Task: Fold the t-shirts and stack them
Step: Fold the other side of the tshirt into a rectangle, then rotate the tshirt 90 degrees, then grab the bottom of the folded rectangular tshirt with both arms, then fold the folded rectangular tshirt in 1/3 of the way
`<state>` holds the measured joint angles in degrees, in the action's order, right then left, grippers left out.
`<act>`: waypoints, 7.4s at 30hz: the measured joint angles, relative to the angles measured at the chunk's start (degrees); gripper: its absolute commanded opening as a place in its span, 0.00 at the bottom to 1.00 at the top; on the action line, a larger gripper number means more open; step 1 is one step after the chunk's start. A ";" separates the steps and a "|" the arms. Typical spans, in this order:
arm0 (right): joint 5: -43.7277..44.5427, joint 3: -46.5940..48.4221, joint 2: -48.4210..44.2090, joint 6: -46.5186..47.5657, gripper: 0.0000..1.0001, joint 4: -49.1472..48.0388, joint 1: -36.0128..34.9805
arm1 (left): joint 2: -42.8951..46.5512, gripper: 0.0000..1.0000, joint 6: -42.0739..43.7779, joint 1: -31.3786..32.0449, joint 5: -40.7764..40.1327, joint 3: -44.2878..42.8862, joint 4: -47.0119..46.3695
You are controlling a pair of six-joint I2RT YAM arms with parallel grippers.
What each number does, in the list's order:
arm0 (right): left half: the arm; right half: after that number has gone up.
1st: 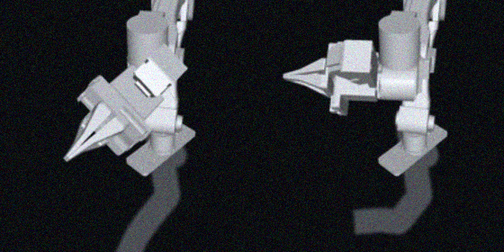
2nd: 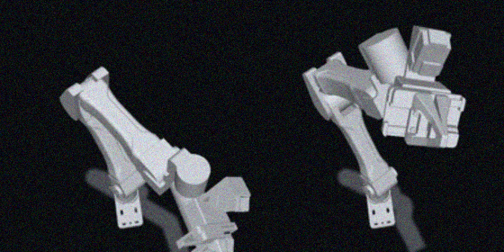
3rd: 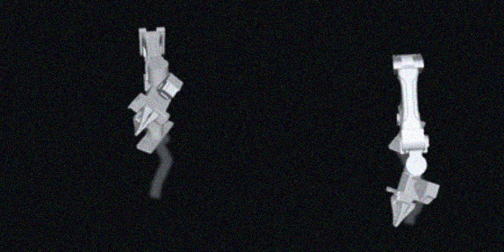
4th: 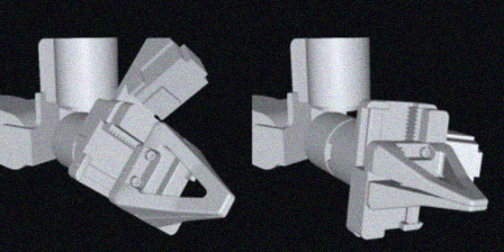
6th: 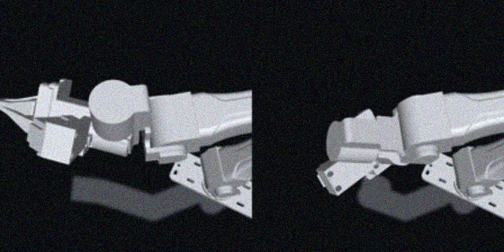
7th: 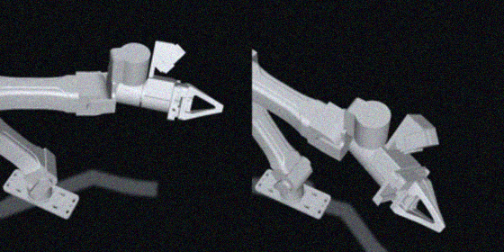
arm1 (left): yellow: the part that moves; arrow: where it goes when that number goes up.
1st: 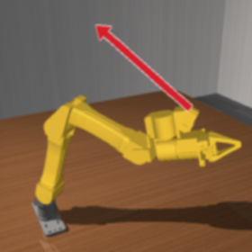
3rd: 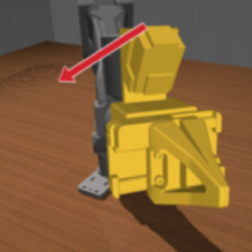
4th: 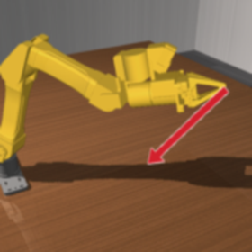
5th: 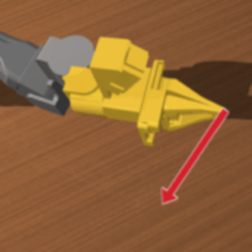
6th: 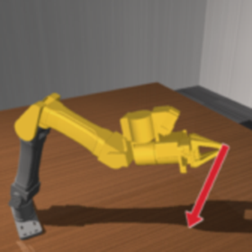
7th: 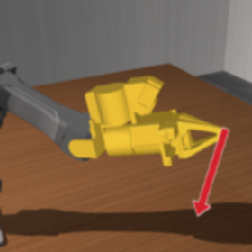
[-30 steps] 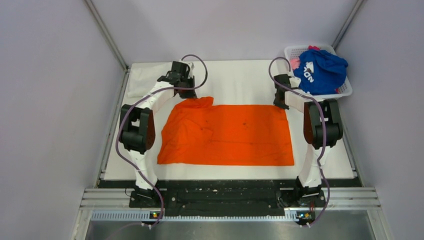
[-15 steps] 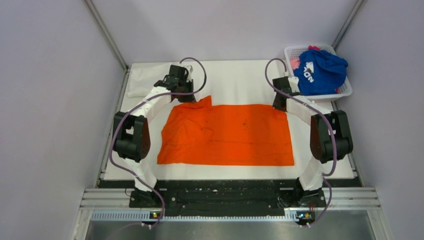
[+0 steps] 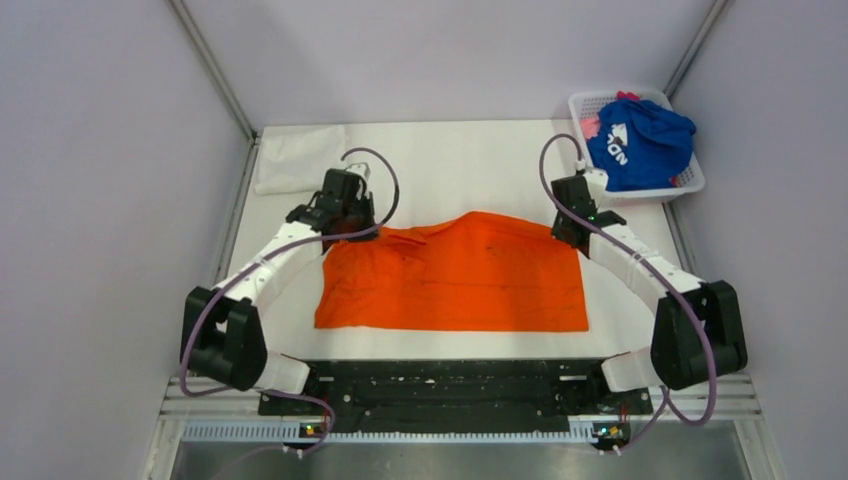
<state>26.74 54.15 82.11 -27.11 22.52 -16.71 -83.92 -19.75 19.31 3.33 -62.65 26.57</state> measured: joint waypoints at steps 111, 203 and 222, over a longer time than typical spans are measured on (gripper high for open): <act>-12.15 -24.61 -32.33 -12.61 0.99 -13.90 -34.01 | -33.64 0.99 -26.21 6.93 13.20 -40.46 -22.51; -19.78 2.45 8.52 -10.40 0.00 -14.64 -8.11 | -19.58 0.00 -20.55 8.31 3.28 -9.70 -7.91; -25.88 12.59 22.49 -5.95 0.19 -17.68 -3.67 | -29.42 0.29 -18.18 4.00 7.80 -17.57 -7.61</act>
<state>0.86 66.74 104.60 -33.06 4.84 -20.38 -113.34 -37.93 23.31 11.14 -80.23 18.96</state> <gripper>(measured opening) 0.059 0.057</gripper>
